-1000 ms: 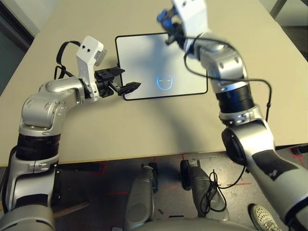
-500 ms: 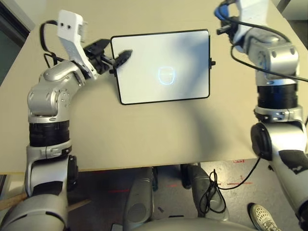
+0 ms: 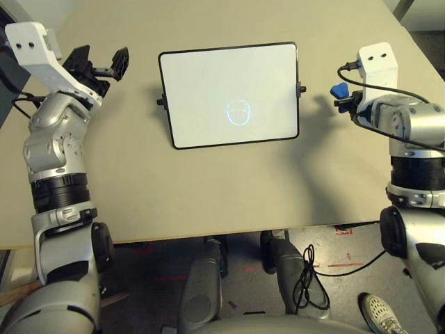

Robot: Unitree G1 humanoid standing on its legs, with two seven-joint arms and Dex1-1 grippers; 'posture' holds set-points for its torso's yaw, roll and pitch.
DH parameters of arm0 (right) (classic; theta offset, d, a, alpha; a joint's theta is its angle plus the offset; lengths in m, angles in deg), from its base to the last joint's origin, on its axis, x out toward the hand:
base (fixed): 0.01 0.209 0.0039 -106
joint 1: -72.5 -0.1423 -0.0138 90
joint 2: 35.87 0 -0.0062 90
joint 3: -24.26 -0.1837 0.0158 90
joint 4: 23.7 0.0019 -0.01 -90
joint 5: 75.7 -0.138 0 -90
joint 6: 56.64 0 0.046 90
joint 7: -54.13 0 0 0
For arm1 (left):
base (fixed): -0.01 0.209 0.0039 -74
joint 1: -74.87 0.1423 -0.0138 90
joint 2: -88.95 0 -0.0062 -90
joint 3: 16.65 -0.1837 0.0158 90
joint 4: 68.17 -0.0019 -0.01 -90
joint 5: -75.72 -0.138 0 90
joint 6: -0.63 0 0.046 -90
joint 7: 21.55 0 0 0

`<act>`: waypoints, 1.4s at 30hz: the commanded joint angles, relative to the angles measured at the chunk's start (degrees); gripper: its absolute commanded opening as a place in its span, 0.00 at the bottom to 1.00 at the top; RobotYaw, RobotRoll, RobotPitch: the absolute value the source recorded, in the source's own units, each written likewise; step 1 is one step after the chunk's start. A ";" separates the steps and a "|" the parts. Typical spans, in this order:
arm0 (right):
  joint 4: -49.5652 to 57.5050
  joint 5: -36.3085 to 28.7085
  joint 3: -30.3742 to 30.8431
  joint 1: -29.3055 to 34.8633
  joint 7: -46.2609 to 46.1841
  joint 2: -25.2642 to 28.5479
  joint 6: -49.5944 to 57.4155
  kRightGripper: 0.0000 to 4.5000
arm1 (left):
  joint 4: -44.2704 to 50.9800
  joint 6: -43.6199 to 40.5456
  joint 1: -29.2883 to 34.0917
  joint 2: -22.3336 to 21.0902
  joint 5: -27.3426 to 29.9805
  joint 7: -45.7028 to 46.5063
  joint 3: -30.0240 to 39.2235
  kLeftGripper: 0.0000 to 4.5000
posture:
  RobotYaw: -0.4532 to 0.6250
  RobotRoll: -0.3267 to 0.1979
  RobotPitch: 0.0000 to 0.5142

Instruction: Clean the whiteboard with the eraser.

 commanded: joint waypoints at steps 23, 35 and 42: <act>-8.98 -2.34 -4.30 0.36 -4.36 -2.58 -10.92 1.00 | -5.41 2.05 -0.33 0.63 -1.69 0.15 -2.73 1.00 | 0.47 0.62 0.45; -19.01 -3.17 -11.22 6.81 -5.23 2.09 -52.39 1.00 | -11.48 9.45 -1.31 4.56 -5.79 1.65 -5.71 1.00 | 0.41 0.62 0.43; -27.11 -5.55 -13.21 11.39 -2.27 4.22 -63.94 1.00 | -20.70 16.10 -3.91 5.36 -7.59 7.07 -4.25 1.00 | 0.40 0.62 0.46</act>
